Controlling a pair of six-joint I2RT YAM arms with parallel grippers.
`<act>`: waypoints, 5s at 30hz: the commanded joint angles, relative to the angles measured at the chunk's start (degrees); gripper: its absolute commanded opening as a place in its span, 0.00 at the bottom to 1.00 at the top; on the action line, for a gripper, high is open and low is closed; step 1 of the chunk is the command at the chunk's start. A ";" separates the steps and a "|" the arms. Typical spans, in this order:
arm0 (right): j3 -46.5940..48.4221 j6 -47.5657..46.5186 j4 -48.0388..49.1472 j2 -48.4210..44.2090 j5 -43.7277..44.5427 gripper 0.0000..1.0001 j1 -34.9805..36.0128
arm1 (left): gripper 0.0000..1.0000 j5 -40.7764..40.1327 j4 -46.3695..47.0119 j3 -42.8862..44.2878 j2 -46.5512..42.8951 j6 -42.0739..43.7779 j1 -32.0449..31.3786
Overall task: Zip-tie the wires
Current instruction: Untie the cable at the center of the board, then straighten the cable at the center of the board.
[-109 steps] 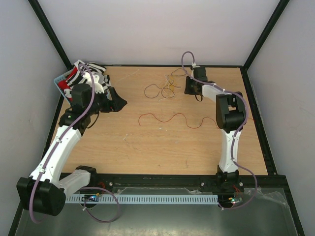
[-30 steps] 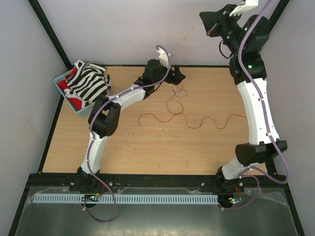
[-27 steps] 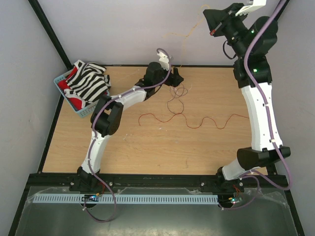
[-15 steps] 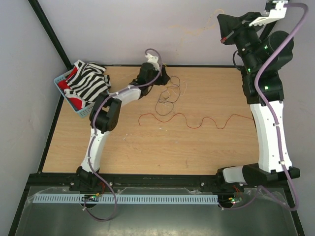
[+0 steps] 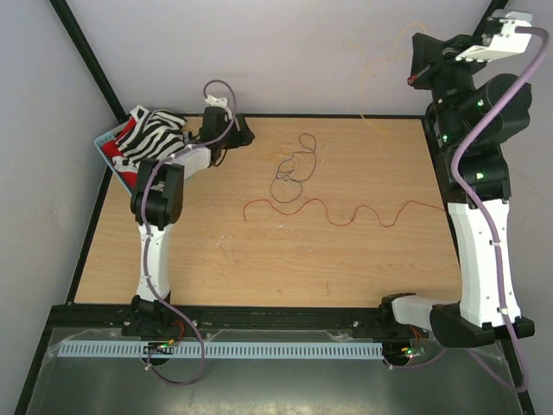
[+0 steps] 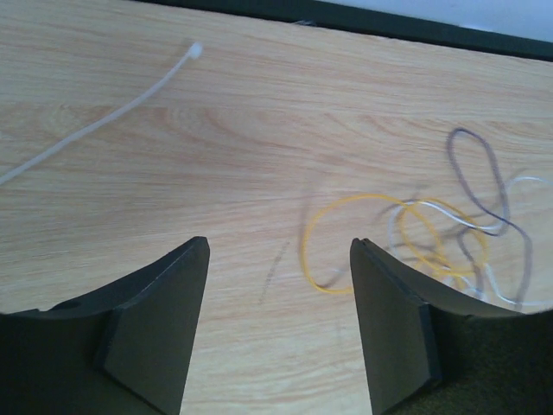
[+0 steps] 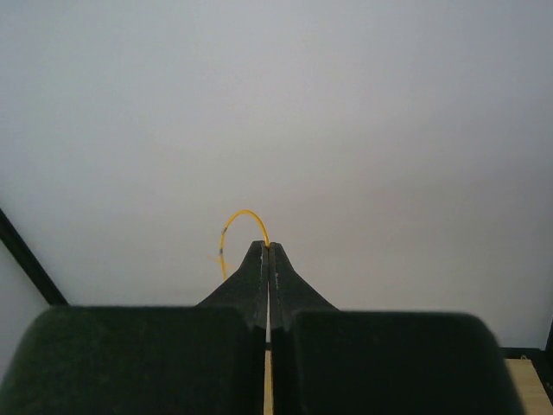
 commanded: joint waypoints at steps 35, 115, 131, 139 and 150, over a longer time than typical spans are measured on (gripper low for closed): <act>-5.33 6.71 1.25 2.38 -27.83 0.00 -0.08 | 0.99 41.30 -9.56 -28.37 -47.13 -0.65 -5.18; -34.54 -26.60 -17.31 6.91 50.59 0.00 -0.13 | 0.00 20.80 -8.27 -40.09 -45.54 9.97 -7.63; -39.72 -23.58 -16.37 15.65 44.83 0.00 -0.04 | 0.00 7.23 -16.52 -35.80 -30.71 16.94 -10.83; -39.84 -21.68 -18.00 21.69 42.07 0.00 0.05 | 0.00 5.50 -21.23 -33.19 -25.10 17.06 -11.24; -36.25 -19.55 -20.16 20.04 33.18 0.42 0.05 | 0.00 2.51 -24.63 -31.52 -22.08 18.30 -12.45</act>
